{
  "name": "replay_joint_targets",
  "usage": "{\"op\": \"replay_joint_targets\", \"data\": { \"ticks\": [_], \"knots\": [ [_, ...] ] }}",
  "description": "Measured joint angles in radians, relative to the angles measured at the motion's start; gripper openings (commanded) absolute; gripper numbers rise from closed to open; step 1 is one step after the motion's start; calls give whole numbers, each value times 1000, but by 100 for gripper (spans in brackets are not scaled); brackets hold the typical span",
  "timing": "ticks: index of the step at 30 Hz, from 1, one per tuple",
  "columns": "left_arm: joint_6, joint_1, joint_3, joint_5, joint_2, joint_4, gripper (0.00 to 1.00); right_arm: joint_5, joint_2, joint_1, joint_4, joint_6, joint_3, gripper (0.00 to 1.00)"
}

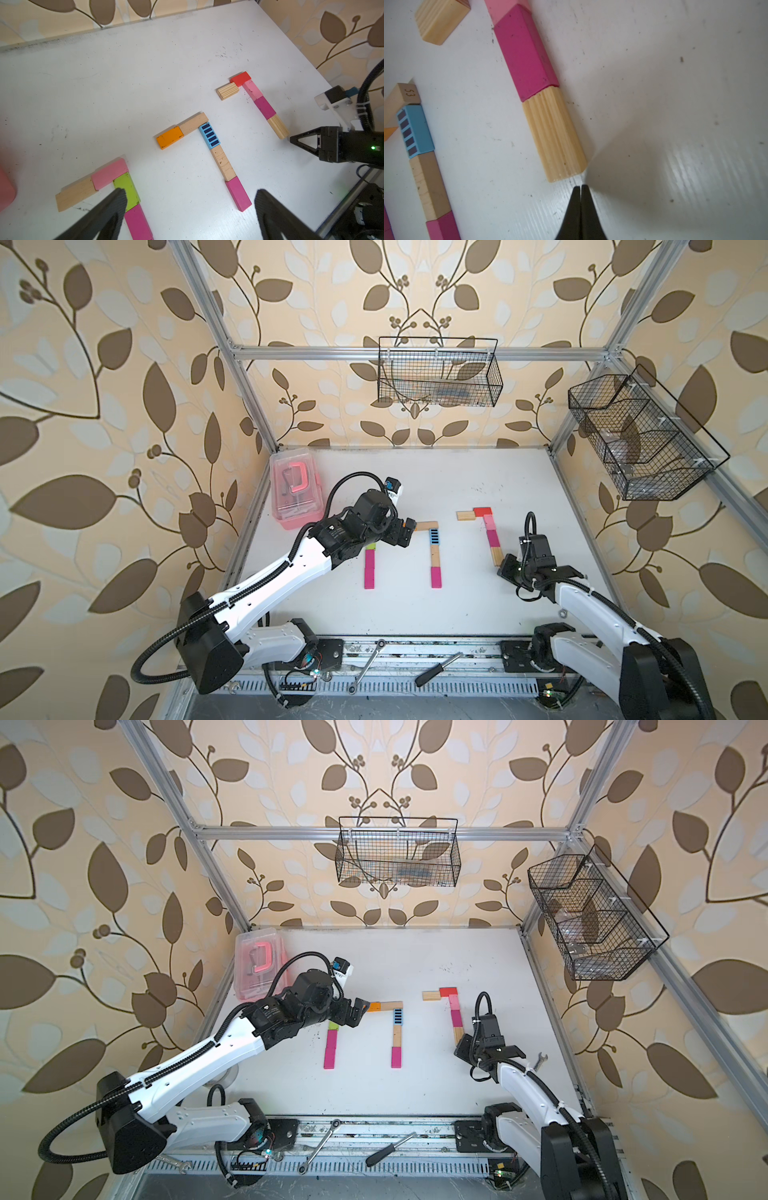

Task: Assemble the number 7 with building blocks
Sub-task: Adjust the building block at the center of the board.

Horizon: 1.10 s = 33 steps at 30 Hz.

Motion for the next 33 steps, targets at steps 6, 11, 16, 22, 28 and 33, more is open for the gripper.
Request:
{"op": "replay_joint_targets", "data": {
  "ticks": [6, 11, 16, 22, 28, 33],
  "knots": [
    [-31, -2, 21, 115, 181, 86, 99, -3, -44, -29, -72, -31, 99, 5],
    [-63, -2, 79, 178, 353, 152, 99, -18, 53, 0, -87, -74, 249, 4],
    [-87, -2, 117, 180, 383, 156, 99, -21, 224, 76, -45, -96, 364, 2],
    [-80, -2, 134, 175, 338, 124, 99, -24, 457, 145, 33, -96, 433, 0],
    [-51, -2, 134, 149, 242, 56, 99, -24, 660, 193, 98, -95, 521, 0],
    [-31, -1, 134, 130, 182, 22, 99, -23, 755, 203, 132, -92, 571, 0]
  ]
}}
